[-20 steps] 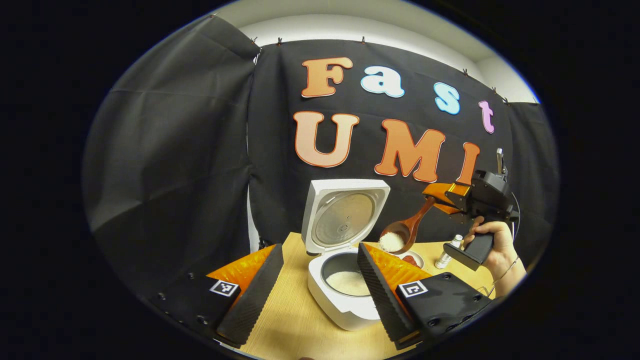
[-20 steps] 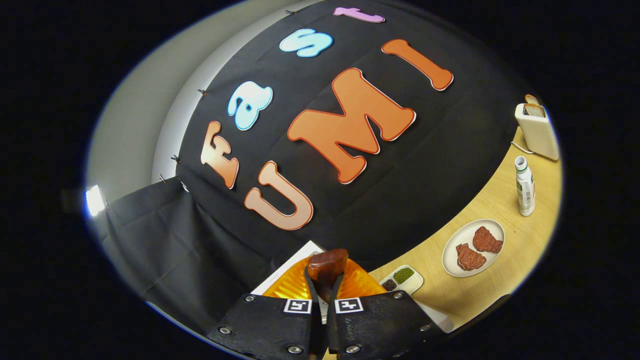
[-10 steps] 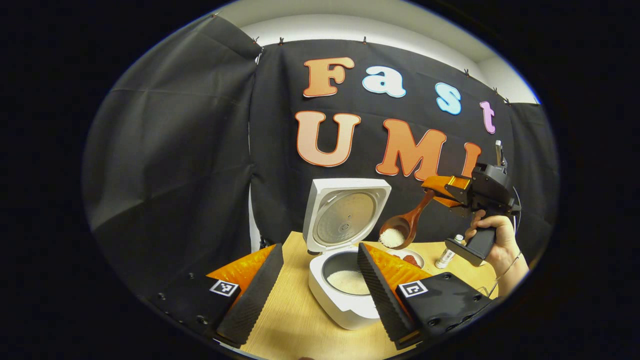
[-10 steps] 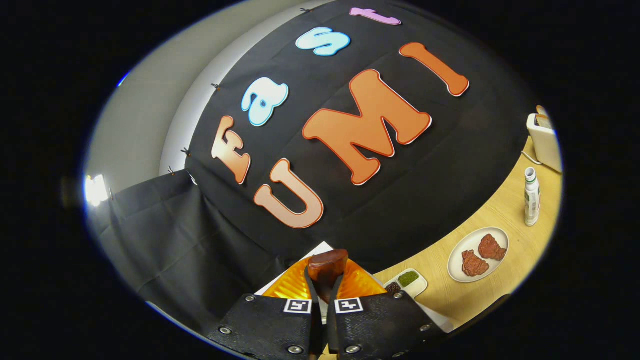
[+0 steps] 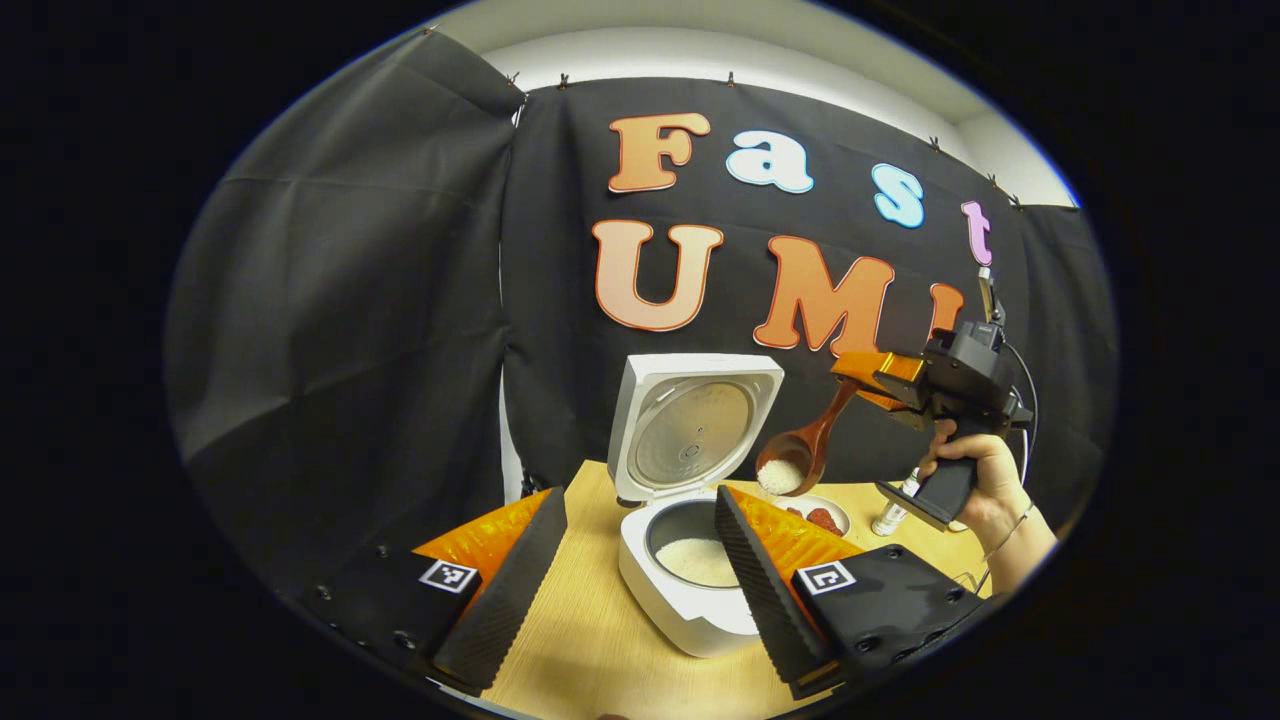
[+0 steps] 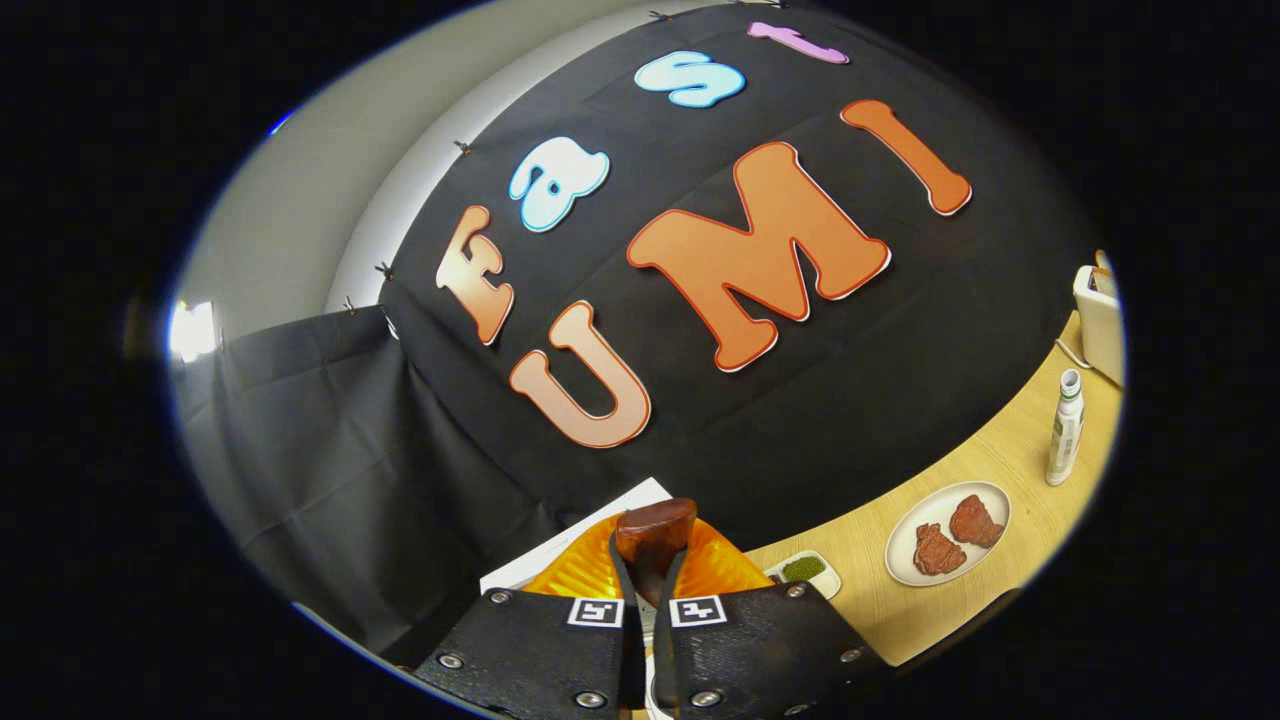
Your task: Close the left gripper, press the button to open the rice cooker; take a wooden spoon from the chopstick holder with the right hand, scoop a spoonful of rice and pour it into the rice cooker, then put the wooden spoon back into the chopstick holder.
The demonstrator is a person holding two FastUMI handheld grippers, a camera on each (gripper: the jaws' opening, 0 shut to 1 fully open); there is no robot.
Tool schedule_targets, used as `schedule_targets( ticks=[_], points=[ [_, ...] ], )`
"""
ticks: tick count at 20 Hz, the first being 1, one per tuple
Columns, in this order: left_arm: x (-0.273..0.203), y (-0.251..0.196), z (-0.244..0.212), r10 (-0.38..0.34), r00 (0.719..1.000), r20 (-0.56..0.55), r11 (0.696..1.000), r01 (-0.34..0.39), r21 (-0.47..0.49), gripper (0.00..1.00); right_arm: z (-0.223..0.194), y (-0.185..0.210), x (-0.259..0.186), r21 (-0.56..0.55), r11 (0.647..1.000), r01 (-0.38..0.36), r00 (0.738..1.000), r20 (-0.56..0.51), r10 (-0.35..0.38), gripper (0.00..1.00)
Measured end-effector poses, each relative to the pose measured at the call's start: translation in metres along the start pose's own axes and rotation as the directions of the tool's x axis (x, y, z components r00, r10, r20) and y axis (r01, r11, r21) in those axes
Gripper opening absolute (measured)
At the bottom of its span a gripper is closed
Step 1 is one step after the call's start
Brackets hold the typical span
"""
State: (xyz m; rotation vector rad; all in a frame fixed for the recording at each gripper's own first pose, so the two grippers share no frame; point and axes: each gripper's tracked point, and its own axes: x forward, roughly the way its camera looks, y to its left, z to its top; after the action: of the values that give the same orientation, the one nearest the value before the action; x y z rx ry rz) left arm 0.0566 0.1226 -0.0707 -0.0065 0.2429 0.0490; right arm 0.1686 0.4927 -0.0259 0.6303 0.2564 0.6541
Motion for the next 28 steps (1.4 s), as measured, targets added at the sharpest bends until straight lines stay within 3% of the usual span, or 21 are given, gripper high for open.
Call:
schedule_targets(
  ticks=[8, 16, 21, 28],
  points=[
    [-0.001, 0.003, 0.0, 0.005, 1.0, -0.001, 1.0, -0.005, 0.004, 1.0, -0.005, 0.021, 0.001, -0.136, 0.989, -0.053, 0.998, 0.008, 0.054, 0.03],
    [0.0, 0.006, -0.002, 0.007, 1.0, -0.004, 1.0, -0.007, 0.002, 1.0, -0.017, 0.043, -0.003, -0.288, 0.952, -0.103, 0.994, 0.003, 0.108, 0.03],
    [0.002, 0.008, -0.005, 0.007, 1.0, -0.01, 1.0, -0.007, -0.006, 1.0, -0.033, 0.06, -0.004, -0.377, 0.91, -0.175, 0.984, -0.044, 0.171, 0.02],
    [0.002, 0.014, -0.007, 0.018, 1.0, -0.015, 1.0, -0.018, -0.009, 1.0, -0.056, 0.065, -0.009, -0.506, 0.836, -0.213, 0.977, -0.095, 0.192, 0.03]
  ],
)
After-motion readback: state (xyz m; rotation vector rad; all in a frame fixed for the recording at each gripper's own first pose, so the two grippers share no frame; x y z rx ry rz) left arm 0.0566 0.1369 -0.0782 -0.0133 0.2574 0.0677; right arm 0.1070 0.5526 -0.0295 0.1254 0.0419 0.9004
